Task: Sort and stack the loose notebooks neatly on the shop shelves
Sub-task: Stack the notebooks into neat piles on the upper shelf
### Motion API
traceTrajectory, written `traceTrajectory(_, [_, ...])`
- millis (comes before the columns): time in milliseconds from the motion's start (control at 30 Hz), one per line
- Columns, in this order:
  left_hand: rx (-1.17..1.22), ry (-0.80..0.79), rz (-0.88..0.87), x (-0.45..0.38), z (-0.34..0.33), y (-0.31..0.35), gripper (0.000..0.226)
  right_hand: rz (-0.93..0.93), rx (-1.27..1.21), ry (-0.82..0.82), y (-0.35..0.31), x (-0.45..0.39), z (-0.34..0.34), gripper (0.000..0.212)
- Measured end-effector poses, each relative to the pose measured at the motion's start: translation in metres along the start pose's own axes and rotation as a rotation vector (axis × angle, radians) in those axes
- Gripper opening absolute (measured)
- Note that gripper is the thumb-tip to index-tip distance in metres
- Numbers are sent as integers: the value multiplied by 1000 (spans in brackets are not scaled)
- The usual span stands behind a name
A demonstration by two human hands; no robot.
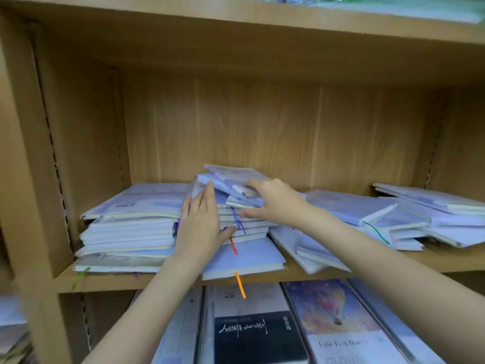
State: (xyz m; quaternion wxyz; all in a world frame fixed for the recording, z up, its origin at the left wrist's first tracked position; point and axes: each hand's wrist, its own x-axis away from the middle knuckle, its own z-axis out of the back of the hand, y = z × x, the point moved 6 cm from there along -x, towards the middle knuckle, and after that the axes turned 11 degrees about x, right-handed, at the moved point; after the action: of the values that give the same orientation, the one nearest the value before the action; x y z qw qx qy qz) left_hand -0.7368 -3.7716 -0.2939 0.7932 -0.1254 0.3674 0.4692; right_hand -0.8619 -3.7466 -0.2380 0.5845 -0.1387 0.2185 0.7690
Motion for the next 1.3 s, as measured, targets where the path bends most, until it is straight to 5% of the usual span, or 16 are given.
traceTrajectory(200, [186,24,-35,4,13,24,97,28,-195,-98,34,40,4,74])
traceTrajectory(333, [98,254,-323,8,26,67,79,-132,-300,-103,98,74,18,64])
traceTrajectory(533, [-199,219,-648,-9,-6,131,61,-264,-134,-280,173,108,-3,61])
traceTrajectory(667, [-227,177,-634,-22,-21,130,38,-237,-84,-288,172,108,-20,69])
traceTrajectory(833, [-262,127,-543,-33,-23,116,37,-207,115,-273,166,104,-22,60])
traceTrajectory(1067, [-118,132,-466,-36,-8,90,39,-71,459,5,139,118,-10,30])
traceTrajectory(1300, [-82,74,-515,-26,3,72,39,-157,179,21,162,111,1,35])
